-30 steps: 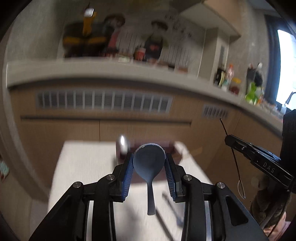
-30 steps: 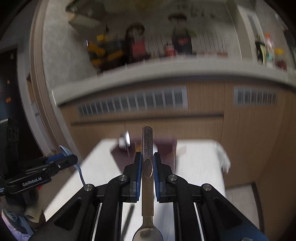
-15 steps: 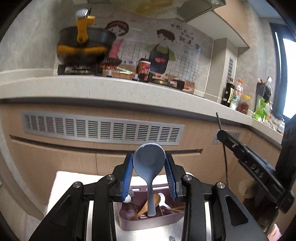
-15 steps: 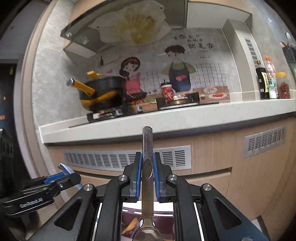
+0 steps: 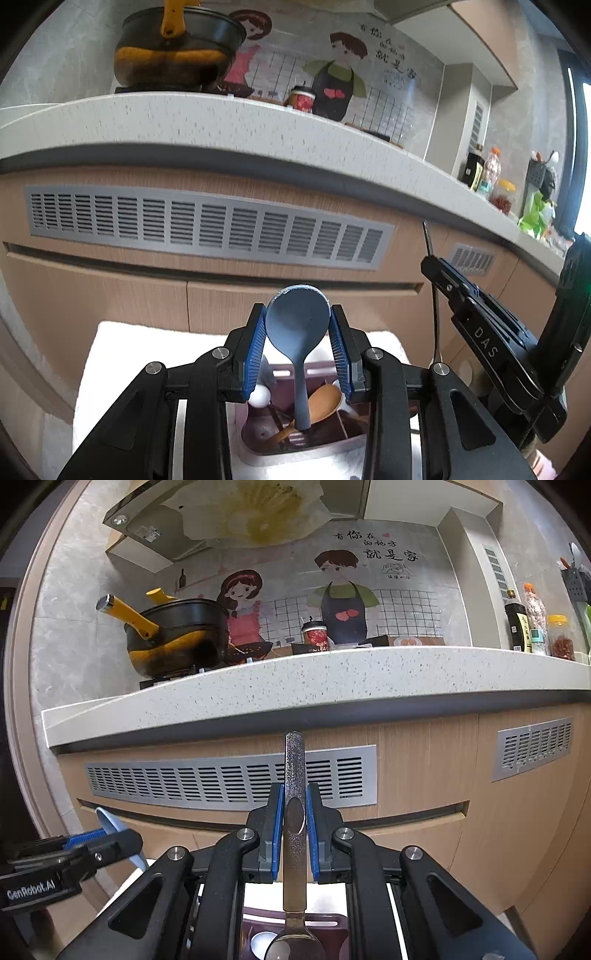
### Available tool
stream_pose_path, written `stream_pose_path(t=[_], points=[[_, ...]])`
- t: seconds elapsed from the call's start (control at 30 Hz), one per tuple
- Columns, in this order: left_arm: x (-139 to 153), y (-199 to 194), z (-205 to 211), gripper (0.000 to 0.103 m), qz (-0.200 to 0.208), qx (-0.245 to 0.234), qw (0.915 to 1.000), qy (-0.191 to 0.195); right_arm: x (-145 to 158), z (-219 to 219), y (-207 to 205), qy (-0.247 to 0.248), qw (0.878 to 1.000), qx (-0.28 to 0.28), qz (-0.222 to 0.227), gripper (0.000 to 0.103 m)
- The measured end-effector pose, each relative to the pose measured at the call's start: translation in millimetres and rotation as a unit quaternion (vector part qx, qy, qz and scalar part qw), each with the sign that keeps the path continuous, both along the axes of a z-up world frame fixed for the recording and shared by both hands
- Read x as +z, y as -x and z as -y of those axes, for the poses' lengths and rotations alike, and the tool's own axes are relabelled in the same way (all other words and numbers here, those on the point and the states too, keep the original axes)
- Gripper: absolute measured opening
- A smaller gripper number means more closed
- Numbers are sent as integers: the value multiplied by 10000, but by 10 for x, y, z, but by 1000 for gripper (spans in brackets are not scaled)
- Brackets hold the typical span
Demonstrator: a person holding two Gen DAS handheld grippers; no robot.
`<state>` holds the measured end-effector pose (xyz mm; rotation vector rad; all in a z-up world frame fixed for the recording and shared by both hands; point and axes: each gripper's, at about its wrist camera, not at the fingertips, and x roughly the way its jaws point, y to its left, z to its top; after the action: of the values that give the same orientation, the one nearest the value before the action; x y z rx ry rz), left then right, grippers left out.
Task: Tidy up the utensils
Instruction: 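Carry the blue spoon over the caddy while the right tool drops the metal spoon in, then open the left tool to drop the blue spoon into the caddy, then grasp the smiley-face metal spoon with the right tool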
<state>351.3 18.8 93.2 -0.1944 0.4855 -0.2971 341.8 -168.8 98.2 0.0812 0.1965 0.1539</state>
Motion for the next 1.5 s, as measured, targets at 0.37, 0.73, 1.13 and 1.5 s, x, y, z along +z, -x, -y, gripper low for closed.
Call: stream_pose_path(t=[0.37, 0.73, 1.13, 1.5], points=[[-120, 205, -28, 60, -154, 86, 9998, -102, -91, 145, 256, 46, 9998, 135, -107, 28], [-527, 911, -115, 65, -800, 13, 9959, -433, -115, 173, 1192, 688, 9972, 274, -123, 64], [-1278, 1800, 284, 65, -1912, -797, 9733, -989, -1007, 194, 1712, 1771, 9696, 402, -1642, 78], [-1616, 2252, 717, 65, -2456, -1428, 9474, -1472, -1541, 655, 1862, 1505, 9541, -203, -2582, 83]])
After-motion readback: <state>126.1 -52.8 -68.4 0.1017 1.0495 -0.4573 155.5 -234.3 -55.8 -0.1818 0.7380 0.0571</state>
